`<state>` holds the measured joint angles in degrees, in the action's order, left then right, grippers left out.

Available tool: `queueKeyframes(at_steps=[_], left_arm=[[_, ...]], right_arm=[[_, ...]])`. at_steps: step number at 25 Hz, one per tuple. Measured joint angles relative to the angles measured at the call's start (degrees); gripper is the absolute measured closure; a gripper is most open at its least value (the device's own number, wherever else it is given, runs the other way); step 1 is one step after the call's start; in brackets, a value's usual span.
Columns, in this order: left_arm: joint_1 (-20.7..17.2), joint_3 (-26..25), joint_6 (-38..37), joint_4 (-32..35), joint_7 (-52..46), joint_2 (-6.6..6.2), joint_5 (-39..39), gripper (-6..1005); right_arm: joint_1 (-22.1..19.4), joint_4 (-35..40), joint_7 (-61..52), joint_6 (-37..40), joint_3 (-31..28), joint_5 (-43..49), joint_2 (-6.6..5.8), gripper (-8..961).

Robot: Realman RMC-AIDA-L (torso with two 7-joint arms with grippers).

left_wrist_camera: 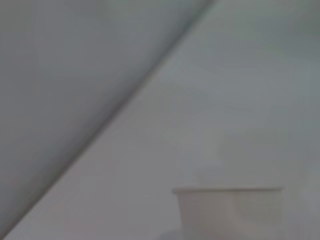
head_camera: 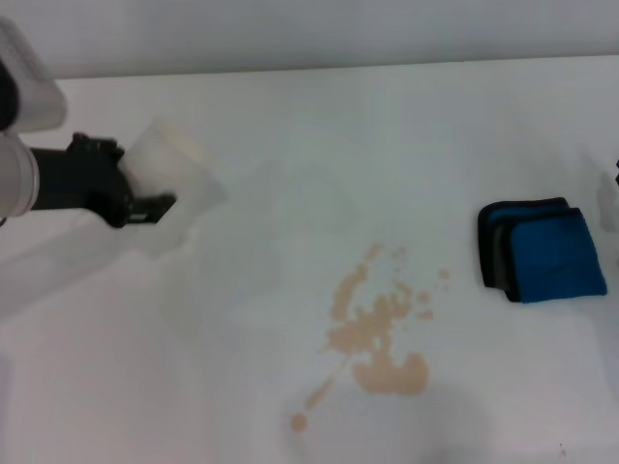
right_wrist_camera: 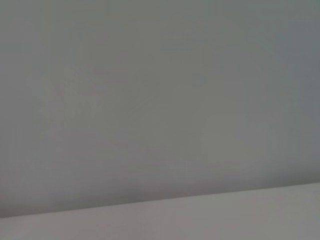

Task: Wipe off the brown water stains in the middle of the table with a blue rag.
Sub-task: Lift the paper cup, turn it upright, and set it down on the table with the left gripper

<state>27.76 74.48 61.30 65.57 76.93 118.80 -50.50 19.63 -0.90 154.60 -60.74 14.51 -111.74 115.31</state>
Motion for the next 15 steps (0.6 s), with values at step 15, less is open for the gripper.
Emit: queueKeyframes(at_steps=[15], left_arm=[[-6.35, 0.14, -4.60, -22.78, 26.07, 0.23, -47.71, 335]], right_arm=[[0.40, 1.61, 0.00, 0.20, 0.26, 0.03, -0.18, 558]])
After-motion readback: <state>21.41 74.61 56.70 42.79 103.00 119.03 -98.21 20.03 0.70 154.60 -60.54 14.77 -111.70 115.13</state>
